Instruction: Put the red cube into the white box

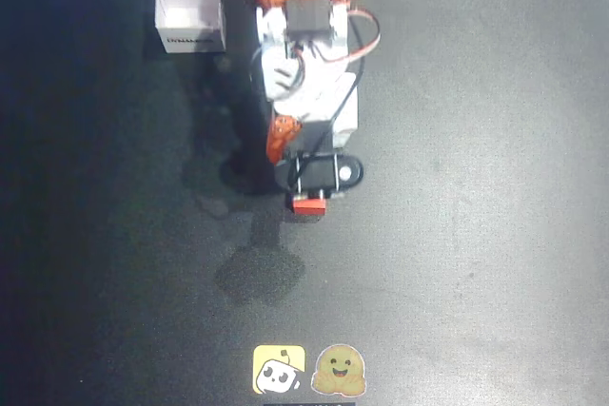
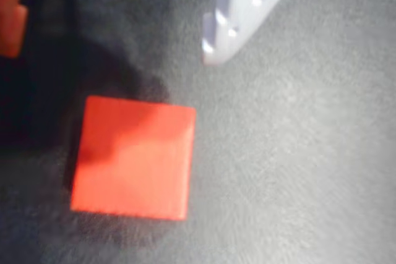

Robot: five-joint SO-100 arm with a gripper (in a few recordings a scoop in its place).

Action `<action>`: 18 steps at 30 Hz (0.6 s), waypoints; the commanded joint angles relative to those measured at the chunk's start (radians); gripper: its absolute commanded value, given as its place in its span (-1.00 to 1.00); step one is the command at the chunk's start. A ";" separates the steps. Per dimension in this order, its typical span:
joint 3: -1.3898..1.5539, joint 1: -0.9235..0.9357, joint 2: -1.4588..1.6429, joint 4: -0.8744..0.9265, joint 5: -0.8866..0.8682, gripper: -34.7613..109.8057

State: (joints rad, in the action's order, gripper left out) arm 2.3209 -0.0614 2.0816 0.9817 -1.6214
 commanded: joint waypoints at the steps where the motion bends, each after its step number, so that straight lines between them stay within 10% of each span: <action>1: -0.025 -0.008 -0.041 -0.035 -0.006 -0.19; 18: 0.005 -0.044 -0.153 -0.198 -0.057 -0.18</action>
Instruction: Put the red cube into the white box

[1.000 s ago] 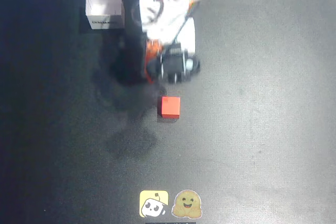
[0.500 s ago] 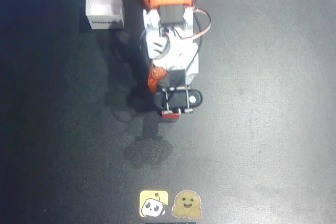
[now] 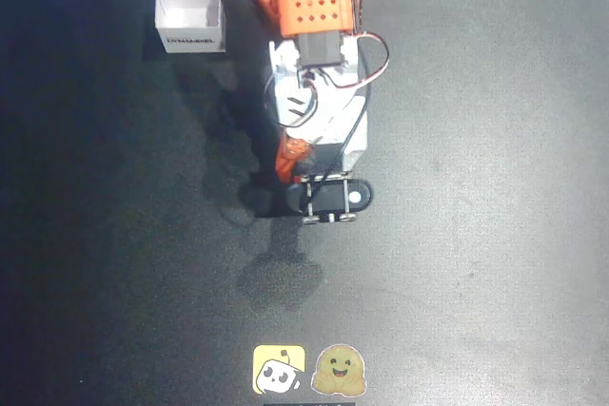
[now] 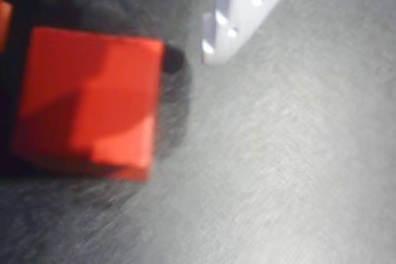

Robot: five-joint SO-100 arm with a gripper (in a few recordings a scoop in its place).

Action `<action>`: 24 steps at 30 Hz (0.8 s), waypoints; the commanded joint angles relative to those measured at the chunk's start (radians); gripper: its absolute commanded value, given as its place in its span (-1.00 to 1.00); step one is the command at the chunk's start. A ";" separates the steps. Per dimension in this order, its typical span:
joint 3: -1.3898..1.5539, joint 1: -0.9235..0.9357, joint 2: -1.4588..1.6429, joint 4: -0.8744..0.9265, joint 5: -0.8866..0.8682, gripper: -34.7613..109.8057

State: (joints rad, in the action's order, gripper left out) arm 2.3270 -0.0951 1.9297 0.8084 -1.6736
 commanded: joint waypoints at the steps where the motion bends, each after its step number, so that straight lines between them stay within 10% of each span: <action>1: -0.002 -0.011 -0.006 -0.034 -0.005 -0.18; 24: 0.003 -0.006 -0.078 -0.112 -0.031 -0.52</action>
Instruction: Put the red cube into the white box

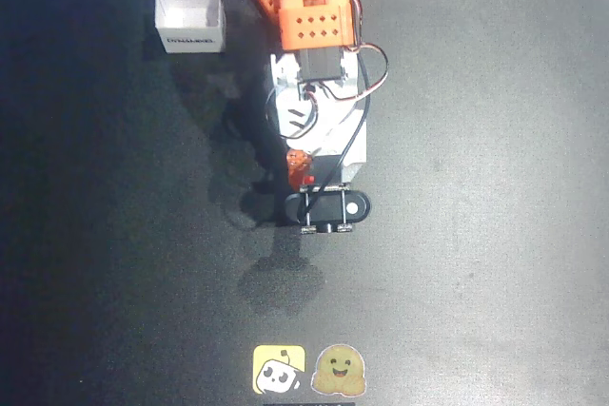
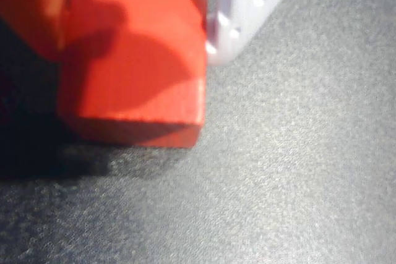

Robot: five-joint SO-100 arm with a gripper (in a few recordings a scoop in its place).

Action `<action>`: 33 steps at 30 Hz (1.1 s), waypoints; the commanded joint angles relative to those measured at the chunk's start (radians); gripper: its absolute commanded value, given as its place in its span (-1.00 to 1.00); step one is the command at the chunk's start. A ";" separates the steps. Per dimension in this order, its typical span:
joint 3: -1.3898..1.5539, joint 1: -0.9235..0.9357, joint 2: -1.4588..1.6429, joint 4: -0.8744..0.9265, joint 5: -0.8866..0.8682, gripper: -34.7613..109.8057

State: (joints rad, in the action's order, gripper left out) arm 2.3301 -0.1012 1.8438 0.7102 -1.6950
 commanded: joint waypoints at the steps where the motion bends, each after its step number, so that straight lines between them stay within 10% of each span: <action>1: 0.000 0.002 0.008 -0.014 -0.009 -0.52; 9: 0.003 0.034 0.104 0.072 -0.005 -0.52; 19: -0.282 0.106 0.337 0.669 -0.034 -0.52; 33: -0.290 0.781 0.600 0.988 0.167 -0.52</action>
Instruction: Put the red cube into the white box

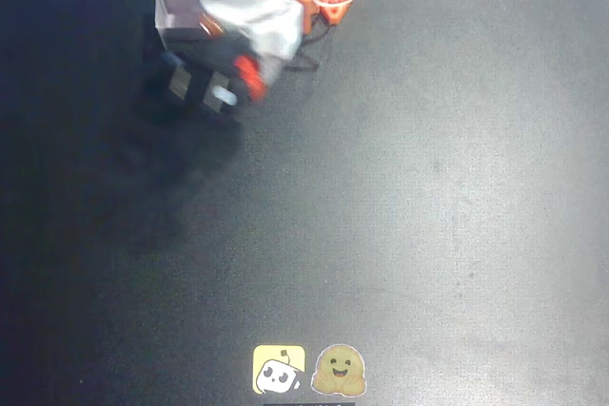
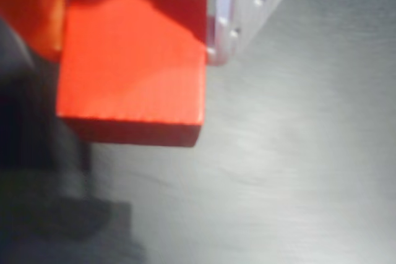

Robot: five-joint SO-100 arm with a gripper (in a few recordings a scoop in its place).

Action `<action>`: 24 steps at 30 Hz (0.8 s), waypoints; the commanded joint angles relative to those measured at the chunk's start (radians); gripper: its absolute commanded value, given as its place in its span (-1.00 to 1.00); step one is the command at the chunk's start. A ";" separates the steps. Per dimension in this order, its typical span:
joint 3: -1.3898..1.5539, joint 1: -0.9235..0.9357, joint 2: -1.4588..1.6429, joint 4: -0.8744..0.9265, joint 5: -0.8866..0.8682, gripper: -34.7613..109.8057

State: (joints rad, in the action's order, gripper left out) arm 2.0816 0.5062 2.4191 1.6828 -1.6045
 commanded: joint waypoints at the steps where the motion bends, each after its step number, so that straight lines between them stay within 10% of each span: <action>1: -0.037 0.236 0.023 0.012 0.109 -0.52; 24: 0.060 0.759 0.015 0.009 0.359 -0.52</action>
State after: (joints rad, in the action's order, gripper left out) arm 2.1384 1.2180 2.4252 1.6997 -1.2962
